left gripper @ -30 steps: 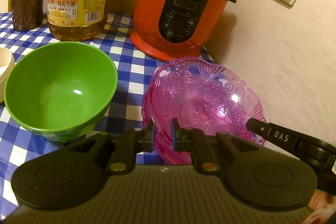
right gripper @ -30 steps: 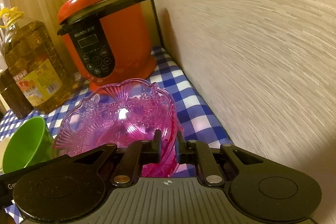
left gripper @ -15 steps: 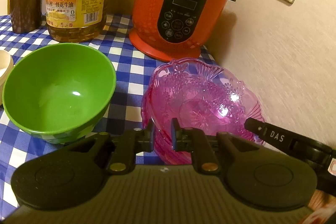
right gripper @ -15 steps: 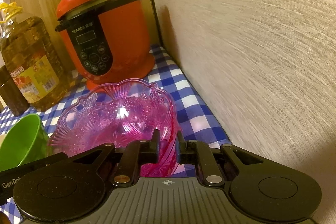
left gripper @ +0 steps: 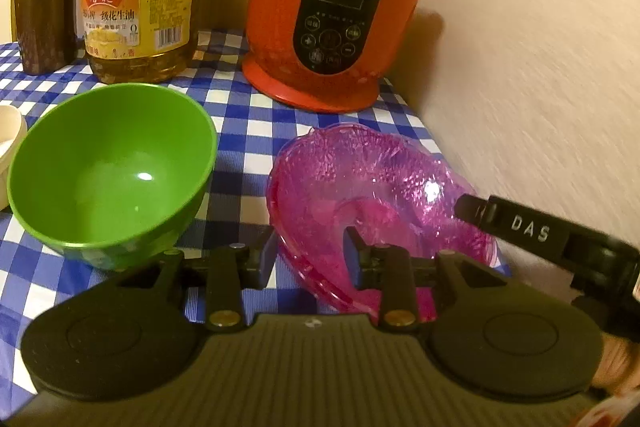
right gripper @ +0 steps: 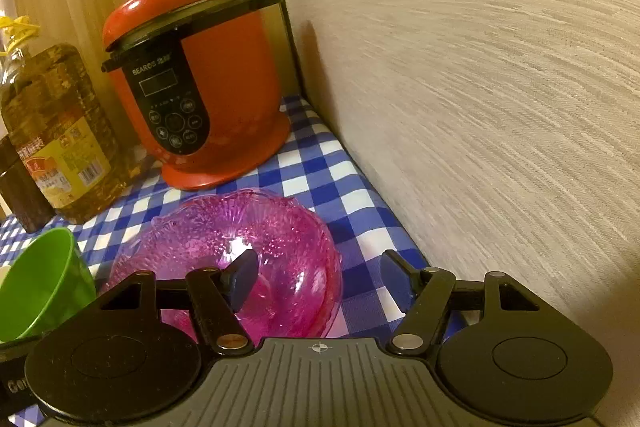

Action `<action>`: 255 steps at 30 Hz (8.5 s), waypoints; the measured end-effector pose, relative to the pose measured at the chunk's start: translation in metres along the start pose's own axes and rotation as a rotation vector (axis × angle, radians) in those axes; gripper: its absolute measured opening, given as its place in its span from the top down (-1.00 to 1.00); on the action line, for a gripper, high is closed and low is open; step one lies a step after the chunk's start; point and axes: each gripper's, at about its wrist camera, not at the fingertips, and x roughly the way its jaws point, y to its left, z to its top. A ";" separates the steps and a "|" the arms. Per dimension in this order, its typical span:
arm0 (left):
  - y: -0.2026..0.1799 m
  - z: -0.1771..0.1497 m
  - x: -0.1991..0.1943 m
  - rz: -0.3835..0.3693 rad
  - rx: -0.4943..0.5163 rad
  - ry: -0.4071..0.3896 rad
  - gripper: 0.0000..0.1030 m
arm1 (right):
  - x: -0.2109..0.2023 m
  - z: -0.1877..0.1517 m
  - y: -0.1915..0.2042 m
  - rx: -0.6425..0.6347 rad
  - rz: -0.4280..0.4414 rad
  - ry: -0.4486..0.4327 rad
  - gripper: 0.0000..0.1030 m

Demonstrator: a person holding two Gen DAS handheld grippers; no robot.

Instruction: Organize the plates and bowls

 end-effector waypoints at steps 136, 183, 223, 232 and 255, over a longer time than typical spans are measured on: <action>0.337 0.071 -0.040 0.254 -0.169 0.051 0.37 | 0.025 -0.055 0.354 -0.363 0.390 0.168 0.40; 0.348 0.061 -0.062 0.230 -0.195 0.070 0.84 | 0.052 -0.071 0.364 -0.319 0.408 0.296 0.70; 0.209 0.099 -0.104 -0.011 -0.096 -0.120 0.84 | -0.040 0.004 0.246 -0.176 0.314 0.103 0.72; 0.186 0.091 -0.085 -0.039 -0.074 -0.082 0.84 | -0.037 0.000 0.220 -0.178 0.256 0.118 0.72; 0.184 0.073 -0.048 -0.031 -0.043 -0.007 0.84 | -0.009 -0.012 0.211 -0.221 0.201 0.174 0.72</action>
